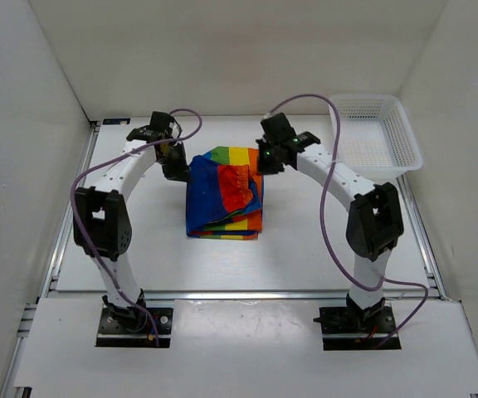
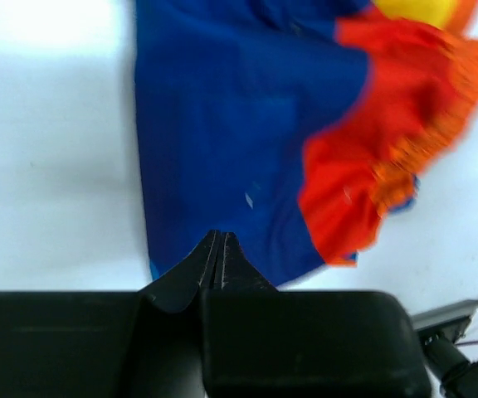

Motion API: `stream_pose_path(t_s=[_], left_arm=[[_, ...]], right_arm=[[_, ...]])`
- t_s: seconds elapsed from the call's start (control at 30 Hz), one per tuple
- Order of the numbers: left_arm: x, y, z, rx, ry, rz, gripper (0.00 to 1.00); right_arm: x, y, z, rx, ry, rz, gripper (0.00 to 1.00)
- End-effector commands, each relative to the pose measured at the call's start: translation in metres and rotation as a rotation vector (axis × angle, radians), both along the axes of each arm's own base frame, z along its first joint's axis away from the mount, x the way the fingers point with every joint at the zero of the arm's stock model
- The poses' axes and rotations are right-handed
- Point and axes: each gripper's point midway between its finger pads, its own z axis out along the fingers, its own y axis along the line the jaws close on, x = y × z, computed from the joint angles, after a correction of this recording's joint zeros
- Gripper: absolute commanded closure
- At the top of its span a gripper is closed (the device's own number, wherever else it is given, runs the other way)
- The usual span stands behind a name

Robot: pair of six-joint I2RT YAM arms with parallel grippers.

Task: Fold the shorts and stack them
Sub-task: Fold the shorts

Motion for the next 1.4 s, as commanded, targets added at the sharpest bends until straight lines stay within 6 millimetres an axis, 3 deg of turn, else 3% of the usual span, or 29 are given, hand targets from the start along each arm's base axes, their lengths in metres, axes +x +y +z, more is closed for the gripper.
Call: stream_pose_path(t_s=[0.0,0.03,0.1,0.13,0.17,0.23,0.27,0.33,0.37,0.53,0.57,0.7,0.8,0.83,0.87,0.9,0.93,0.97,1.03,1.07,1.13,1.17,1.2,1.23,1.27,1.3,1.33,1.37], left_arm=[[0.028,-0.004,0.002,-0.033,-0.059,0.007,0.90],[0.032,-0.005,-0.001,-0.032,-0.056,0.007,0.90],[0.043,-0.012,-0.011,-0.034,-0.040,0.005,0.90],[0.047,-0.013,-0.015,-0.033,-0.034,0.005,0.90],[0.053,-0.020,-0.024,-0.031,-0.024,-0.005,0.90],[0.060,-0.023,-0.030,-0.041,-0.011,0.000,0.90],[0.061,-0.029,-0.040,-0.037,0.006,-0.010,0.90],[0.065,-0.031,-0.043,-0.046,0.011,-0.015,0.90],[0.067,-0.032,-0.040,-0.049,-0.001,-0.016,0.90],[0.067,-0.032,-0.054,-0.038,0.026,-0.024,0.90],[0.067,-0.031,-0.054,-0.038,0.026,-0.024,0.90],[0.066,-0.031,-0.058,-0.036,0.035,-0.024,0.90],[0.067,-0.033,-0.043,-0.048,0.002,-0.039,0.90],[0.067,-0.033,-0.023,-0.057,-0.040,-0.040,0.90],[0.067,-0.033,-0.011,-0.059,-0.069,-0.050,0.90],[0.066,-0.032,0.002,-0.065,-0.096,-0.050,0.90],[0.060,-0.031,0.012,-0.065,-0.099,-0.050,0.87],[0.057,-0.026,0.039,-0.052,-0.159,-0.046,0.84],[0.051,-0.016,0.065,-0.048,-0.207,-0.026,0.74],[0.042,-0.007,0.091,-0.055,-0.251,-0.013,0.71],[0.031,0.008,0.110,-0.040,-0.292,0.021,0.65],[0.018,0.021,0.127,-0.044,-0.330,0.044,0.57],[0.010,0.030,0.132,-0.035,-0.336,0.065,0.49],[0.002,0.037,0.137,-0.035,-0.350,0.079,0.39],[-0.011,0.049,0.155,-0.038,-0.398,0.105,0.31],[-0.022,0.059,0.145,-0.005,-0.376,0.121,0.15],[-0.032,0.067,0.143,0.012,-0.370,0.143,0.08],[-0.044,0.078,0.154,0.021,-0.407,0.173,0.04]], right_arm=[[0.005,0.046,0.017,0.070,-0.012,0.150,1.00],[0.014,0.056,0.030,0.097,-0.037,0.159,1.00],[0.022,0.064,0.015,0.097,-0.006,0.157,1.00],[0.029,0.071,0.021,0.120,-0.019,0.157,1.00],[0.029,0.076,0.005,0.120,0.024,0.158,1.00],[0.037,0.082,-0.002,0.128,0.032,0.143,1.00],[0.039,0.081,-0.020,0.107,0.063,0.121,1.00],[0.044,0.072,-0.039,0.077,0.092,0.075,1.00],[0.046,0.065,-0.058,0.043,0.120,0.054,1.00],[0.052,0.016,-0.113,-0.136,0.171,-0.099,1.00],[0.050,0.006,-0.122,-0.157,0.188,-0.130,1.00],[0.046,0.001,-0.128,-0.176,0.201,-0.147,1.00],[0.051,0.006,-0.088,-0.122,0.140,-0.143,1.00],[0.056,0.008,-0.059,-0.090,0.083,-0.132,1.00],[0.056,0.008,-0.043,-0.072,0.056,-0.133,0.93],[0.057,0.008,-0.026,-0.061,0.023,-0.119,0.86],[0.059,0.005,0.015,-0.035,-0.061,-0.114,0.75],[0.059,0.000,0.036,-0.030,-0.107,-0.121,0.45],[0.052,-0.016,0.086,-0.021,-0.212,-0.151,0.27],[0.052,-0.032,0.100,-0.059,-0.264,-0.192,0.19],[0.031,-0.063,0.120,-0.108,-0.285,-0.245,0.12],[0.025,-0.079,0.122,-0.136,-0.291,-0.277,0.10],[0.015,-0.097,0.142,-0.130,-0.332,-0.314,0.06],[0.002,-0.124,0.123,-0.211,-0.294,-0.357,0.06],[-0.006,-0.137,0.120,-0.229,-0.293,-0.378,0.05],[-0.022,-0.152,0.132,-0.222,-0.315,-0.411,0.05],[-0.036,-0.173,0.111,-0.275,-0.272,-0.437,0.05],[-0.053,-0.191,0.120,-0.282,-0.292,-0.483,0.05]])
